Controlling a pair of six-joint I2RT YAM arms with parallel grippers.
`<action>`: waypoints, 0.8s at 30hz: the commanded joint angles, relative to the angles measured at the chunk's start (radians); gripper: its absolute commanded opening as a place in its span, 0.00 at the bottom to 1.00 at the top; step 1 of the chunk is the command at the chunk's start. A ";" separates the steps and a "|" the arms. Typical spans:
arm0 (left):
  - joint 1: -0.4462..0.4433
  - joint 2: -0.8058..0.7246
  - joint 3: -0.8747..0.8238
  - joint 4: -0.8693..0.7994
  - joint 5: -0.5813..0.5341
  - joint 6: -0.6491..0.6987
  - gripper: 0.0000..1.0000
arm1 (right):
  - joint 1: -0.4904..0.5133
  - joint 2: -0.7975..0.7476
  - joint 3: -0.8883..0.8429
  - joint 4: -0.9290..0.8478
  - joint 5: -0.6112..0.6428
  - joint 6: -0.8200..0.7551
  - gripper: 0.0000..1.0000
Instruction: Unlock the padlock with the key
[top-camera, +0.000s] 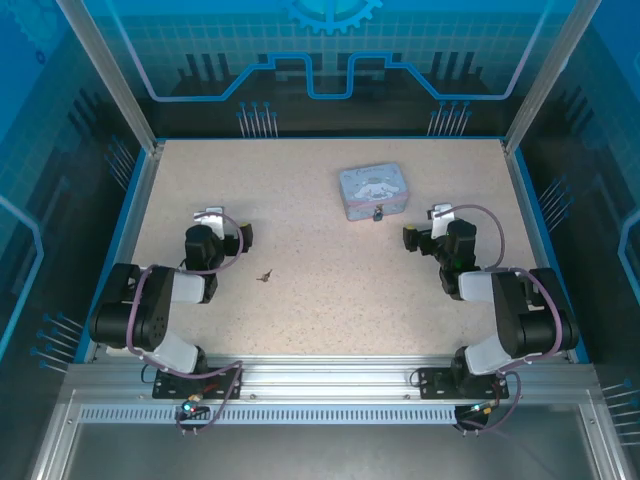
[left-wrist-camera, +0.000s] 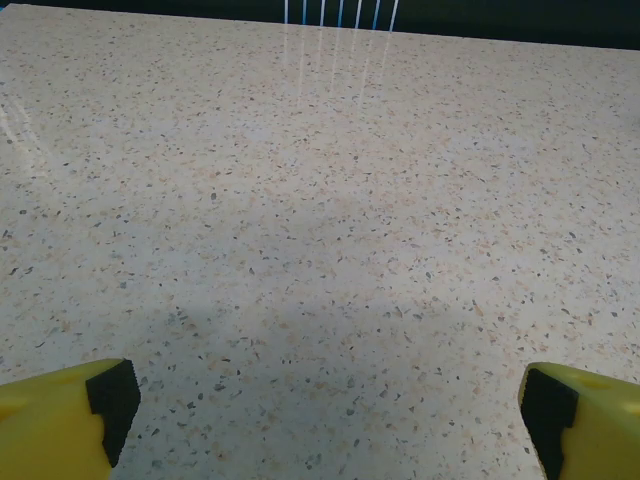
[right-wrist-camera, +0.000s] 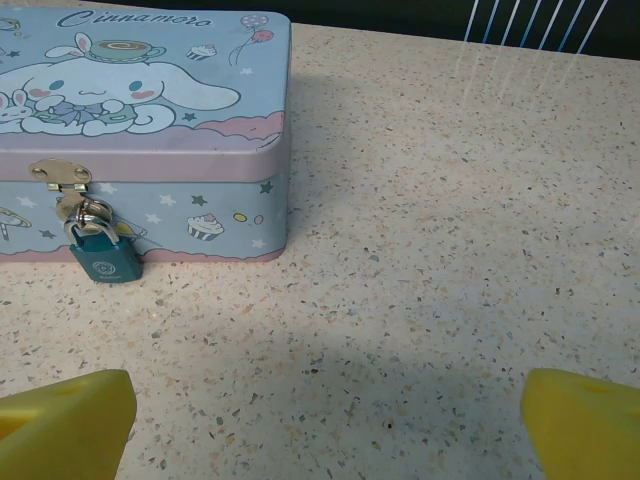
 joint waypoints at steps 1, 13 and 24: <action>0.010 -0.005 0.013 0.023 0.015 0.017 0.99 | -0.008 0.000 0.020 0.001 -0.007 -0.010 1.00; 0.015 -0.006 0.017 0.019 0.018 0.011 0.99 | -0.014 0.000 0.024 -0.005 -0.015 -0.007 1.00; 0.016 -0.005 0.016 0.019 0.021 0.009 0.99 | -0.031 -0.001 0.023 -0.004 -0.045 0.001 1.00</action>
